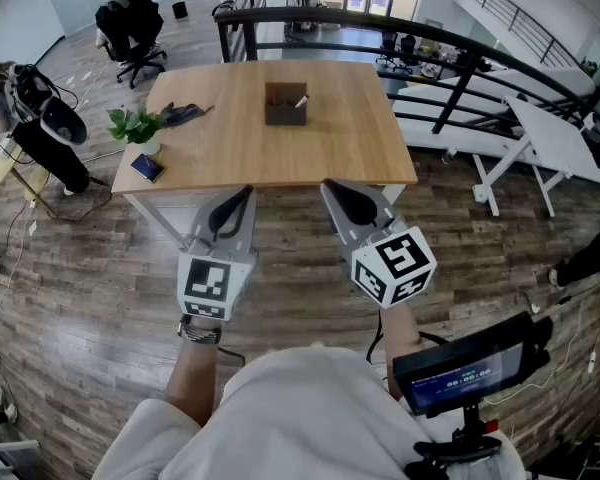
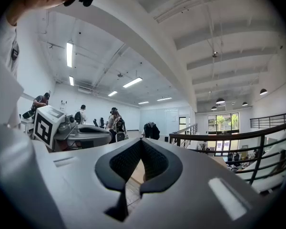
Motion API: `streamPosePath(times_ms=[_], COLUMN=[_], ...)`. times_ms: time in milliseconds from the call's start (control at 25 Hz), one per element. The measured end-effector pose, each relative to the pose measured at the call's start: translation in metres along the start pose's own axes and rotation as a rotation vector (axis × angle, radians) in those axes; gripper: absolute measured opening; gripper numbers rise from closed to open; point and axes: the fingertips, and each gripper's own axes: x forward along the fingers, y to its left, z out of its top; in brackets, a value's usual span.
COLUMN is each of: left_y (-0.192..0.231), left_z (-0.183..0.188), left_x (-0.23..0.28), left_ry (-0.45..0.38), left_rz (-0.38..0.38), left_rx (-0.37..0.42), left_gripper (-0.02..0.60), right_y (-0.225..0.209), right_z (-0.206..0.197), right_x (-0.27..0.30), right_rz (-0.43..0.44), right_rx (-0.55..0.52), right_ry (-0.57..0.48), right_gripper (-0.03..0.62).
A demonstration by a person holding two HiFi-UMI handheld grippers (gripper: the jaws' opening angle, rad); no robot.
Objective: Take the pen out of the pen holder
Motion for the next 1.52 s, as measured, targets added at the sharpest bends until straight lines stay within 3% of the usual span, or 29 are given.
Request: streamPosePath(times_ms=[560, 920, 1160, 1520], left_y=[0.006, 0.006, -0.007, -0.033], left_z=[-0.002, -0.012, -0.016, -0.017], left_x=[-0.007, -0.018, -0.012, 0.039], left_ry=[-0.001, 0.004, 0.005, -0.015], left_rz=[-0.019, -0.071, -0.123, -0.239], left_rx=[0.0, -0.019, -0.044, -0.052], left_gripper=[-0.001, 0.0, 0.0, 0.0], right_y=[0.013, 0.029, 0.032, -0.005], right_z=[0.014, 0.002, -0.005, -0.018], right_x=[0.003, -0.003, -0.011, -0.017], right_rz=[0.038, -0.026, -0.073, -0.17], right_rx=[0.038, 0.074, 0.025, 0.056], right_ry=[-0.054, -0.023, 0.013, 0.05], right_gripper=[0.002, 0.002, 0.003, 0.003])
